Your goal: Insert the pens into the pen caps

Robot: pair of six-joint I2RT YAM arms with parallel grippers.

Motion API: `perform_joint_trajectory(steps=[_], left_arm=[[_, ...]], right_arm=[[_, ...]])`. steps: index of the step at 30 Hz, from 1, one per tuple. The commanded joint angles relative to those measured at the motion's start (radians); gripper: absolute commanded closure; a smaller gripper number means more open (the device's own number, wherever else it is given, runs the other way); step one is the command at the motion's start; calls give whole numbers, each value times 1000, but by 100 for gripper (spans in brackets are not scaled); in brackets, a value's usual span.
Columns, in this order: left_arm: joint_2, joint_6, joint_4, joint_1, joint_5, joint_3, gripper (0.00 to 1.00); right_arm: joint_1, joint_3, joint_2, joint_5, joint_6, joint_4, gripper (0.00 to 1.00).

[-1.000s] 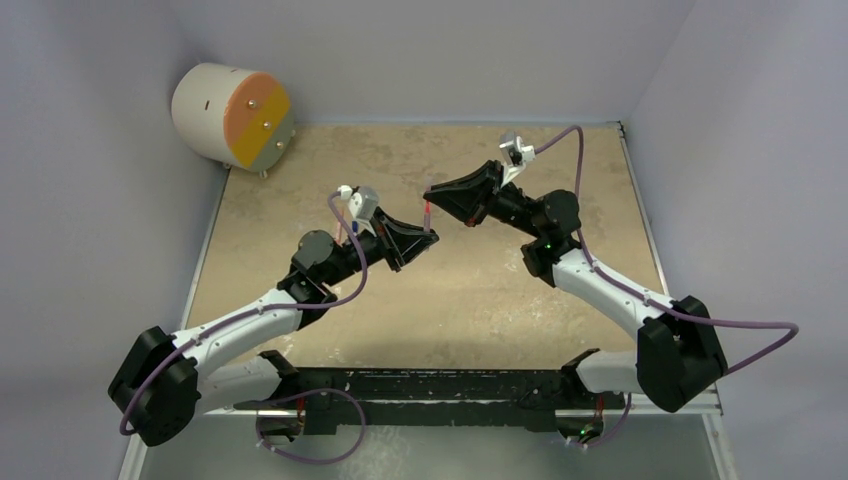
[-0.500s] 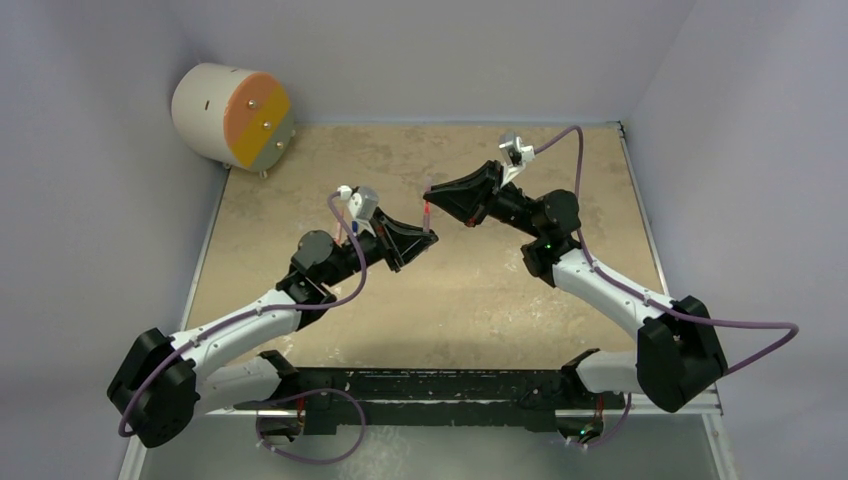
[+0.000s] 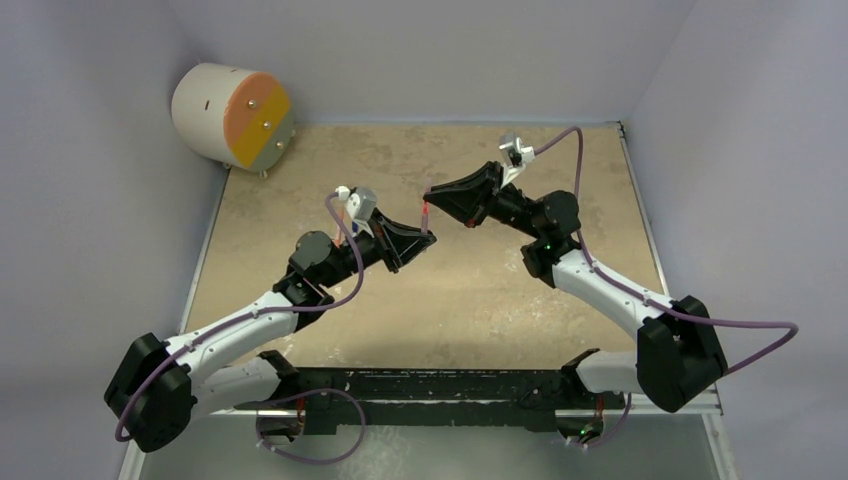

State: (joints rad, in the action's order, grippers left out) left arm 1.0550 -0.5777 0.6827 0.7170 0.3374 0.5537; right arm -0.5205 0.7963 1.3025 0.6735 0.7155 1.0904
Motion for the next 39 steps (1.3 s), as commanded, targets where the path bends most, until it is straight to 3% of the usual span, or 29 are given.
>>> perform_joint_trajectory(steps=[1, 39], left_arm=[[-31, 33, 58, 6, -13, 34, 100], [-25, 34, 54, 7, -24, 35, 100]], right_arm=[[2, -9, -12, -2, -19, 39, 100], [-27, -20, -7, -61, -182, -132, 100]])
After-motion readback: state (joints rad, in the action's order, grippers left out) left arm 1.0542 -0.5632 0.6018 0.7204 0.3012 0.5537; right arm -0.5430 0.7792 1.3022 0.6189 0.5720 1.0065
